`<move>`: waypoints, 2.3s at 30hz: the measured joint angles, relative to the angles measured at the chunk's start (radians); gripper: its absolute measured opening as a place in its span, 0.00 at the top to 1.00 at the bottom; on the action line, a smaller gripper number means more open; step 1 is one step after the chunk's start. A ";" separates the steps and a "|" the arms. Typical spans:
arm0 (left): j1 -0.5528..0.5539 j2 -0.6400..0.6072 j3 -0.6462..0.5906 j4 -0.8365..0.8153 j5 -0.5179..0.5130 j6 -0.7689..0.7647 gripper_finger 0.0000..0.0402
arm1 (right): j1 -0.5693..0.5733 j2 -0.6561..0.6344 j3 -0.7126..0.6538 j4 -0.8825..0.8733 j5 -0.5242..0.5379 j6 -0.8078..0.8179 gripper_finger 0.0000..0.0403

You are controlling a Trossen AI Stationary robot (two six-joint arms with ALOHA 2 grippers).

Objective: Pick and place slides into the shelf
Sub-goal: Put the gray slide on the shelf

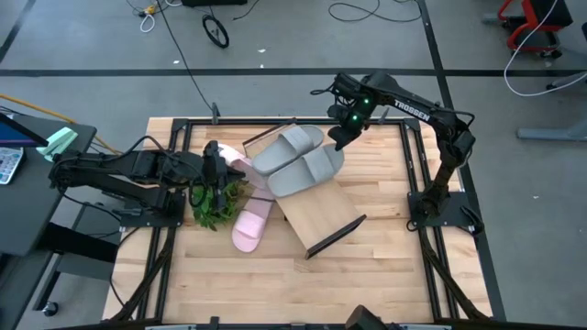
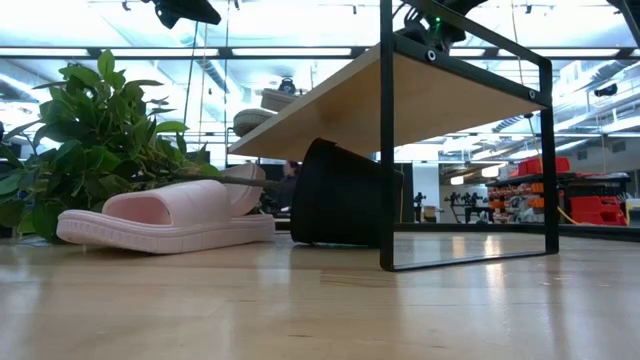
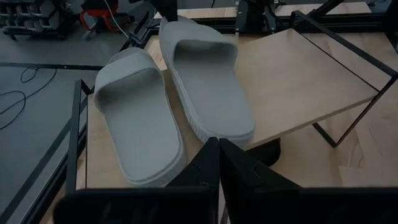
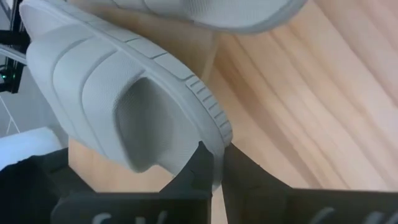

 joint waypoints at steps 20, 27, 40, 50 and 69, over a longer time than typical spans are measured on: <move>0.000 0.000 0.000 0.000 0.000 -0.009 0.98 | 0.002 0.000 0.000 0.054 0.005 0.009 0.94; 0.000 0.000 0.000 0.000 -0.001 -0.010 0.95 | 0.002 0.022 0.000 0.050 0.009 0.011 0.94; 0.000 0.000 0.000 0.000 -0.001 -0.027 0.98 | 0.014 0.047 0.000 0.051 0.039 0.008 0.94; 0.000 0.000 0.000 0.000 -0.001 -0.027 0.94 | 0.015 0.047 0.000 0.030 0.056 0.002 0.87; 0.000 0.000 0.000 0.000 -0.001 -0.027 0.94 | 0.017 0.045 0.037 -0.040 0.068 -0.013 0.75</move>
